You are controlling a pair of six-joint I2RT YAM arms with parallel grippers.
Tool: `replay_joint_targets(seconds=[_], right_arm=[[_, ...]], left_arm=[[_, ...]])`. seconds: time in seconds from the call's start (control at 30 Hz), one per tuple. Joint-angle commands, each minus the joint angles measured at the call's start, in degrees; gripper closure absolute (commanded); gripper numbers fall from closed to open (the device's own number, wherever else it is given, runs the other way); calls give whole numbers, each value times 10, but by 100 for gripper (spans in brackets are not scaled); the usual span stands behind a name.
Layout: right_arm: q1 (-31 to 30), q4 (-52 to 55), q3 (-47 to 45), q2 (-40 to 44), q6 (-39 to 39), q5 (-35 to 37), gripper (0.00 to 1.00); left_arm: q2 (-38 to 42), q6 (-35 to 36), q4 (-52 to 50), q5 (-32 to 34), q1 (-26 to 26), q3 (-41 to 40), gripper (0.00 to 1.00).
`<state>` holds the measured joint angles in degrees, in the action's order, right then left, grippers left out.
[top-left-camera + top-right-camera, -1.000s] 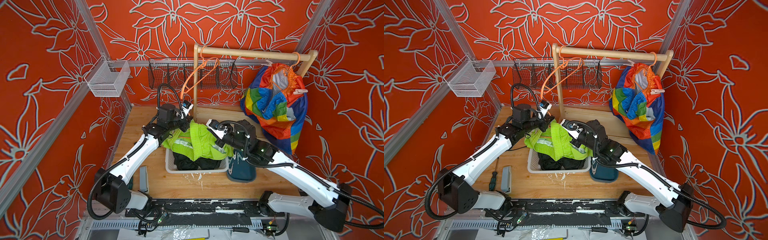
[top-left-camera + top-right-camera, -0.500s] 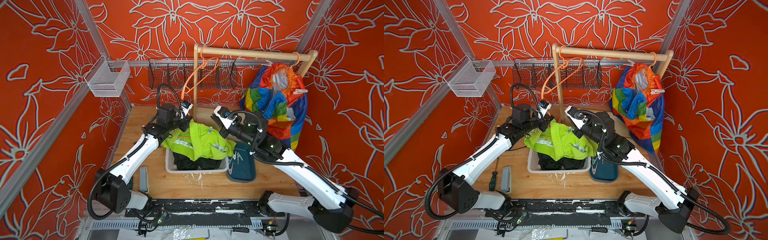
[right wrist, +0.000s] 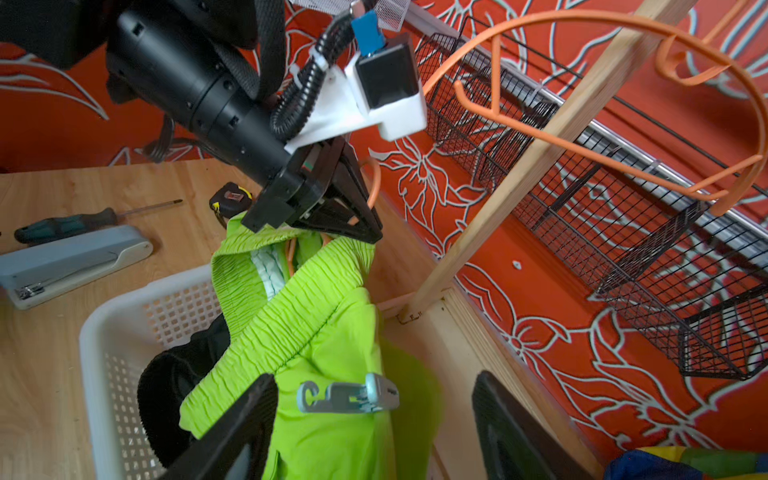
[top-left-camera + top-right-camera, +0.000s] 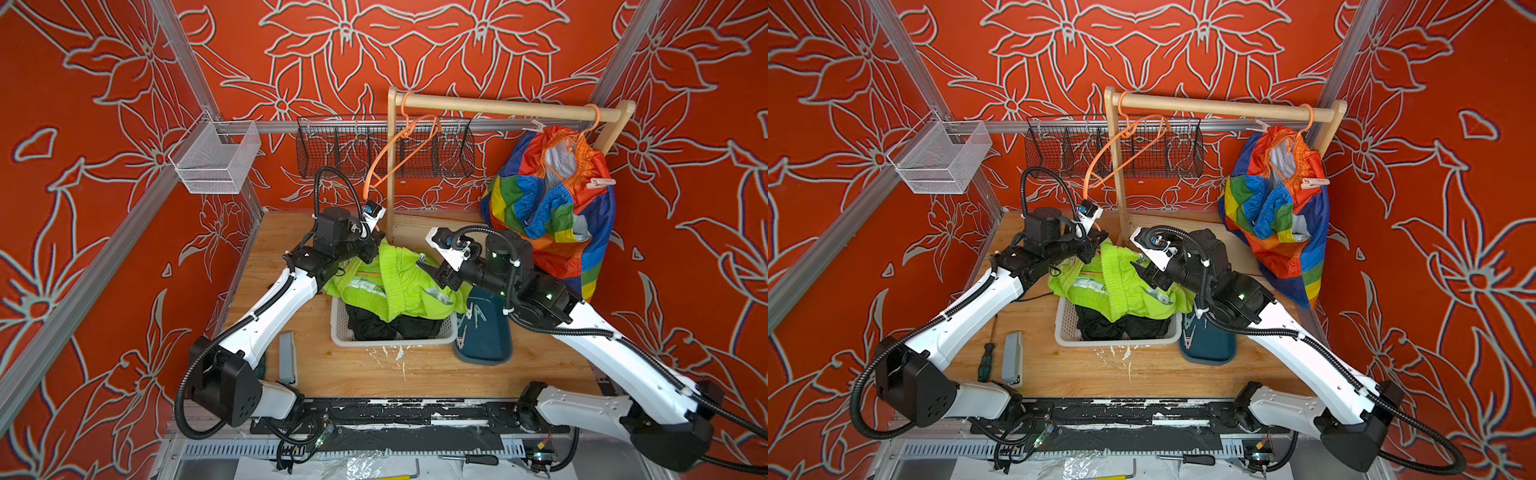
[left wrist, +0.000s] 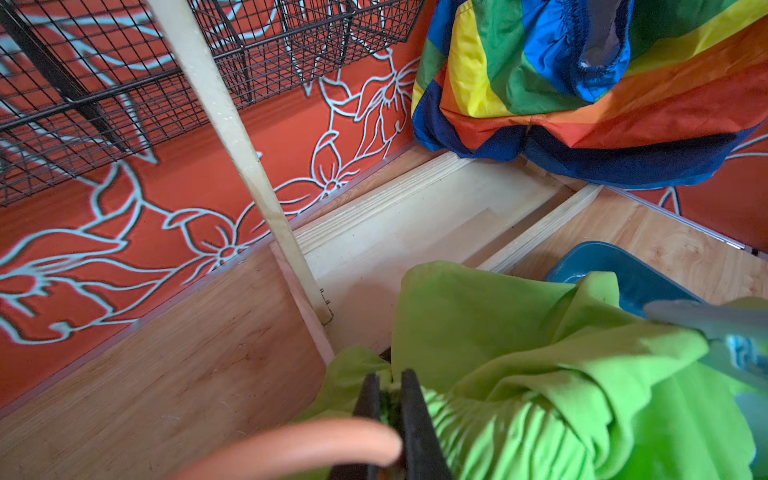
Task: Remove the clothespins securing shorts to the hanger
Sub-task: Remove the clothespin from the hanger.
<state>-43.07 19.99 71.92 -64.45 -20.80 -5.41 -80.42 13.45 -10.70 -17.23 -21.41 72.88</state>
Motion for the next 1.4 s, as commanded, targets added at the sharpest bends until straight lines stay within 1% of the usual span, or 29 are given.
replay_joint_targets(seconds=[0.0,0.13,0.4,0.5,0.77,1.1,1.27,1.37], right_arm=[[1,31,-3,-14,-12,-20,23],[1,20,0,-37,-12,-35,23],[4,-9,1,-60,-27,-23,24],[12,-12,6,-72,-26,-29,26],[35,-26,0,-80,-14,-52,34],[46,-25,3,-80,-1,-80,54],[48,-24,2,-80,8,-90,71],[50,-24,1,-78,11,-92,74]], left_arm=[[-1,-7,3,-13,0,12,100],[1,-6,3,-11,0,11,100],[2,-5,3,-14,0,11,100],[3,-5,3,-14,0,10,100],[4,-5,4,-14,0,9,100],[1,-4,4,-14,0,10,100],[2,-5,4,-14,0,10,100],[3,-4,4,-14,0,10,100]])
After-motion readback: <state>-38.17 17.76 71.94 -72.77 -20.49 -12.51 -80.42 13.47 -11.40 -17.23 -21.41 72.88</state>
